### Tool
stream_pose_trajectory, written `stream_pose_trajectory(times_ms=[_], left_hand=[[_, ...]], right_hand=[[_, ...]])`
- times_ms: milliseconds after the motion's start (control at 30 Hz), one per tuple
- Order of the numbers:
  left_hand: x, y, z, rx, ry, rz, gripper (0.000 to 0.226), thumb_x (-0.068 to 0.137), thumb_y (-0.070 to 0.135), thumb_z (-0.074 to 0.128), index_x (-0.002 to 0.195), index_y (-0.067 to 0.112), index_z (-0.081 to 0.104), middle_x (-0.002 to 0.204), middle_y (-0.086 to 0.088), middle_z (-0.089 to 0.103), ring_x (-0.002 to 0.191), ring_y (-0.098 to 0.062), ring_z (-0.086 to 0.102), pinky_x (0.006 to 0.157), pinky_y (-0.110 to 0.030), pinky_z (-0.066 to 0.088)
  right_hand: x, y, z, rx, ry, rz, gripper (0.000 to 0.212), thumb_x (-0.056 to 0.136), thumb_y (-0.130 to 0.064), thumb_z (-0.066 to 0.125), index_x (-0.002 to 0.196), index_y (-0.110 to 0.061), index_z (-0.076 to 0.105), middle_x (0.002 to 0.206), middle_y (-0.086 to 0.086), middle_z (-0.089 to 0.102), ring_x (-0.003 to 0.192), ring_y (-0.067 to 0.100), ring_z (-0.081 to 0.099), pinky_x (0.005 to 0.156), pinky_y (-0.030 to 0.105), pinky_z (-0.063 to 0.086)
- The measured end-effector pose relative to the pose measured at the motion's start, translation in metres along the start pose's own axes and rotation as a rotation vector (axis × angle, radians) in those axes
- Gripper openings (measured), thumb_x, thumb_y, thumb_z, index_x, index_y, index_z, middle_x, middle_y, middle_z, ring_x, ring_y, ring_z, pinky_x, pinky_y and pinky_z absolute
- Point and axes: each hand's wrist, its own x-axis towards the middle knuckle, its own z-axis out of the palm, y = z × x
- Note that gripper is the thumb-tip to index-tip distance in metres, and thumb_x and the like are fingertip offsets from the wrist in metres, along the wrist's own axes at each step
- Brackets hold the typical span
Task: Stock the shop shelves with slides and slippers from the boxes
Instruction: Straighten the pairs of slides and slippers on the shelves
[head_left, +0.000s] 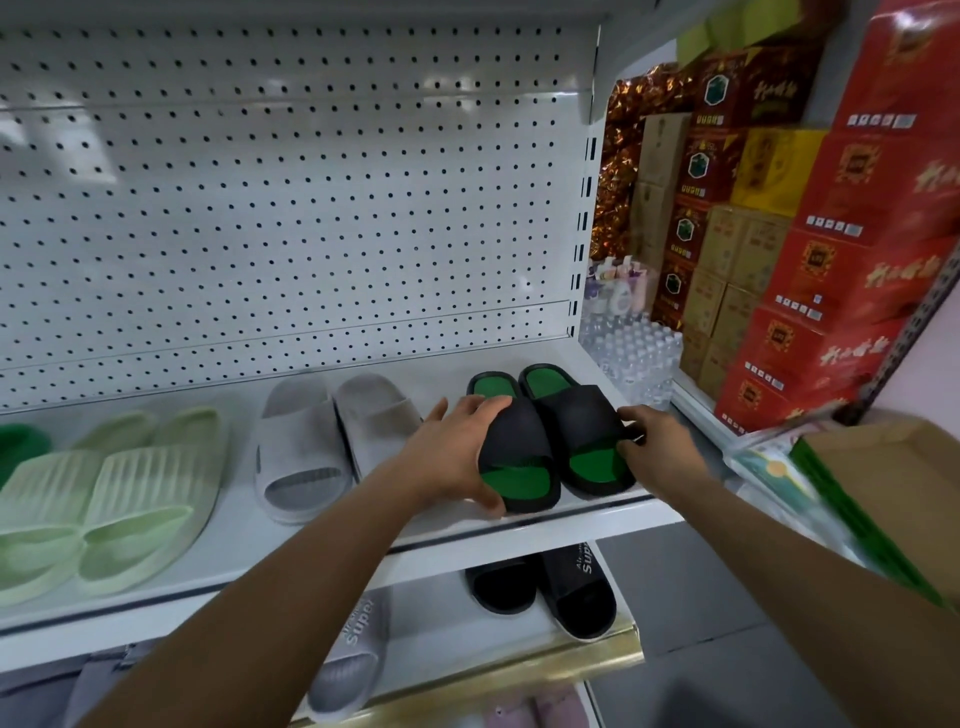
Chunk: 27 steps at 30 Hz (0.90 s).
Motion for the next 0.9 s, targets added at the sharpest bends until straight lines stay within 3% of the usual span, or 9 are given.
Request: stream_pose_trajectory(times_ms=[100,233,400,500,633,900], left_hand=[[0.007,0.007,-0.002,-0.063,-0.004,0.005,0.125,0.058,0.036,0.091,0.155,0.029,0.011,0.158,-0.001,0.020,0.143,-0.024,0.024,0.122,-0.041,0.013],[0.018,0.008,-0.002,-0.069,-0.030,0.012,0.128,0.057,0.038,0.091,0.155,0.027,0.010,0.159,-0.001,0.019,0.142,-0.021,0.027,0.120,-0.039,0.020],[0.024,-0.001,0.000,-0.129,-0.020,0.001,0.130,0.055,0.042,0.092,0.155,0.029,0.010,0.159,0.002,0.023,0.139,-0.020,0.034,0.111,-0.034,0.034],[0.026,0.000,0.002,-0.139,0.001,0.001,0.129,0.055,0.042,0.092,0.155,0.028,0.012,0.158,0.003,0.025,0.138,-0.019,0.036,0.110,-0.033,0.036],[0.026,0.002,0.004,-0.132,0.019,-0.010,0.129,0.054,0.045,0.091,0.155,0.027,0.012,0.158,0.002,0.027,0.137,-0.020,0.038,0.109,-0.034,0.037],[0.027,0.004,0.004,-0.140,0.009,-0.025,0.128,0.057,0.042,0.091,0.156,0.024,0.011,0.159,0.002,0.023,0.140,-0.019,0.033,0.108,-0.030,0.033]], right_hand=[[0.007,0.005,-0.006,-0.005,0.026,0.024,0.043,0.087,-0.002,0.058,0.130,-0.010,0.057,0.111,0.011,0.067,0.095,0.024,0.063,0.087,0.037,0.053],[0.012,0.013,-0.011,0.065,0.023,0.049,0.036,0.085,-0.001,0.062,0.119,-0.010,0.065,0.105,0.008,0.069,0.093,0.023,0.065,0.082,0.028,0.049],[0.013,0.015,-0.014,0.186,0.015,0.071,0.035,0.084,0.005,0.065,0.118,-0.004,0.065,0.105,0.009,0.069,0.091,0.019,0.062,0.085,0.028,0.048],[0.016,0.016,-0.015,0.201,0.013,0.081,0.038,0.083,0.005,0.066,0.120,-0.005,0.065,0.109,0.009,0.069,0.093,0.019,0.063,0.089,0.029,0.049],[0.017,0.014,-0.017,0.180,0.010,0.062,0.033,0.083,0.006,0.065,0.114,-0.006,0.068,0.098,0.006,0.068,0.087,0.018,0.061,0.082,0.026,0.046],[0.018,0.014,-0.018,0.157,-0.013,0.043,0.034,0.084,0.006,0.063,0.115,-0.007,0.068,0.103,0.011,0.069,0.089,0.019,0.061,0.083,0.028,0.046]])
